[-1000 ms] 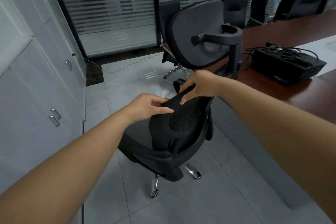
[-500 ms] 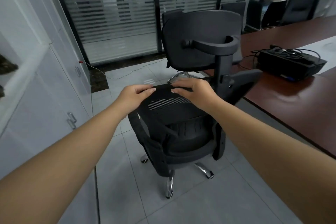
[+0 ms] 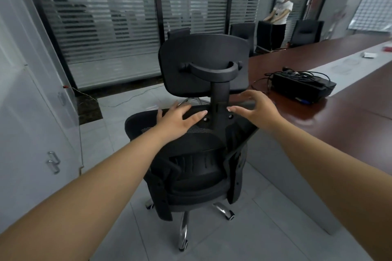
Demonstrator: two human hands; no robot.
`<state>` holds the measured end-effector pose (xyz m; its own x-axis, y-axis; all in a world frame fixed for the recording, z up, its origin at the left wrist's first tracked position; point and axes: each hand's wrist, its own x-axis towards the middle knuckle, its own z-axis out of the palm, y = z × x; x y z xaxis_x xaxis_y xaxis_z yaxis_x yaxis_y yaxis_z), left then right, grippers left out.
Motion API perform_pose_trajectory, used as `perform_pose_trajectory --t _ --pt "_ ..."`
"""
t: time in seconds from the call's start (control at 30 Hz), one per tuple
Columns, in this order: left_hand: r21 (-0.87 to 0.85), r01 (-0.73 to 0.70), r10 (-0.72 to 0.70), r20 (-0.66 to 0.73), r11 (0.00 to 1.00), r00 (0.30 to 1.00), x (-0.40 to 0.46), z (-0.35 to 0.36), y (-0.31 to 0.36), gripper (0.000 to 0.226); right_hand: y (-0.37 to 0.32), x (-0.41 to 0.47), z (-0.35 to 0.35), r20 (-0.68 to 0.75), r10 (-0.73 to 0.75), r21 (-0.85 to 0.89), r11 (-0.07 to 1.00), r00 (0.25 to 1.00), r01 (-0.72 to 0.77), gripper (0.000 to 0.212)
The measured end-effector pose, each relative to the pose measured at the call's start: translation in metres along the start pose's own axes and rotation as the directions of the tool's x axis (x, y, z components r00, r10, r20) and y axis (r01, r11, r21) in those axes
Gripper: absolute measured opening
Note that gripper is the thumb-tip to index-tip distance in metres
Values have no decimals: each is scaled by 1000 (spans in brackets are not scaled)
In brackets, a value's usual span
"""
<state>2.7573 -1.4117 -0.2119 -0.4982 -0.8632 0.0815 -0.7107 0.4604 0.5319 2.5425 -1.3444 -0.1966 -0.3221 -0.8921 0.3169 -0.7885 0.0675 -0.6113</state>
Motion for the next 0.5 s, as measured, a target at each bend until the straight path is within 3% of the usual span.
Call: perform_pose_trajectory --t 0.1,0.17,0.3,0.5 --pt "156 -67 67 2 986 998 6 6 -10 75 12 10 -2 149 103 -212 975 983 -70 77" --pt "294 -136 134 29 946 991 7 9 -21 96 14 11 5 202 165 -248 962 965 -113 80" --pt "287 -199 207 3 937 978 8 7 -39 131 10 4 17 100 137 -303 948 985 -101 81" --pt "186 -142 154 -50 972 987 9 -18 -59 92 -19 10 24 211 75 -383 924 975 12 79"
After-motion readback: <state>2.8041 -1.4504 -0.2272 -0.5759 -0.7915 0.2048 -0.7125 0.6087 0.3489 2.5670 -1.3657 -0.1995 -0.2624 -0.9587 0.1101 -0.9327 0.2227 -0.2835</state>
